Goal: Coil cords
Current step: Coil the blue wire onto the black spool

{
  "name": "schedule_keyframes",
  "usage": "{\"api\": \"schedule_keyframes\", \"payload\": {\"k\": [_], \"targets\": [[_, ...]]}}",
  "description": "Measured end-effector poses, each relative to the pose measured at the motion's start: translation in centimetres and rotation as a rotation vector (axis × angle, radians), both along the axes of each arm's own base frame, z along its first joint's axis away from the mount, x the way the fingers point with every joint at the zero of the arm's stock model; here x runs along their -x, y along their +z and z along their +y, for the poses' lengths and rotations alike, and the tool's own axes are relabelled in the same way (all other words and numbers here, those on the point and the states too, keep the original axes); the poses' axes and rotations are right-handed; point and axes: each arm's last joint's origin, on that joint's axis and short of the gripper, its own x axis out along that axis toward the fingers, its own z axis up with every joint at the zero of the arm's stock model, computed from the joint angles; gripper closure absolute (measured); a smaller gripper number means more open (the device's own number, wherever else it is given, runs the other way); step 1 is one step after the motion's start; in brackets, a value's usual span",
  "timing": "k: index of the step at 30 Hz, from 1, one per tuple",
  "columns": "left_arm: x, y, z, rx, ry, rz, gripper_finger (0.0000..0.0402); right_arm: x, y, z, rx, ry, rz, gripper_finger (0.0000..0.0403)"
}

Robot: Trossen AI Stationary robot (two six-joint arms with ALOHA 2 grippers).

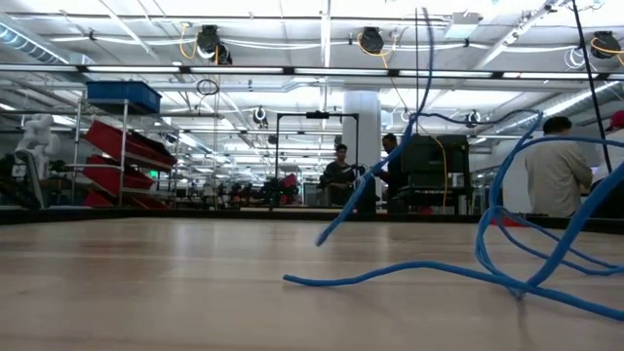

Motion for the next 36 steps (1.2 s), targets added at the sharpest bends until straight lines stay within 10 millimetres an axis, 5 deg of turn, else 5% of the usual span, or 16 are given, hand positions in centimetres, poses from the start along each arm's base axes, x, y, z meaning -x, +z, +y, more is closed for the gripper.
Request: {"api": "schedule_keyframes", "payload": {"k": [11,21,36], "targets": [[-0.2,0.0,0.3,-0.003,0.0,0.003,0.0392,0.0,0.0,0.0,-0.003,-0.008,-0.002,0.0403],[-0.1,0.0,0.2,-0.02,0.007,0.007,0.0398,0.0,-0.1,-0.1,-0.006,-0.006,0.01,0.0398],[1.9,0.5,1.1,0.011,0.04,0.136,0.04,1.0,-1.3,0.3,0.106,-0.082,0.081,0.0331]]}}
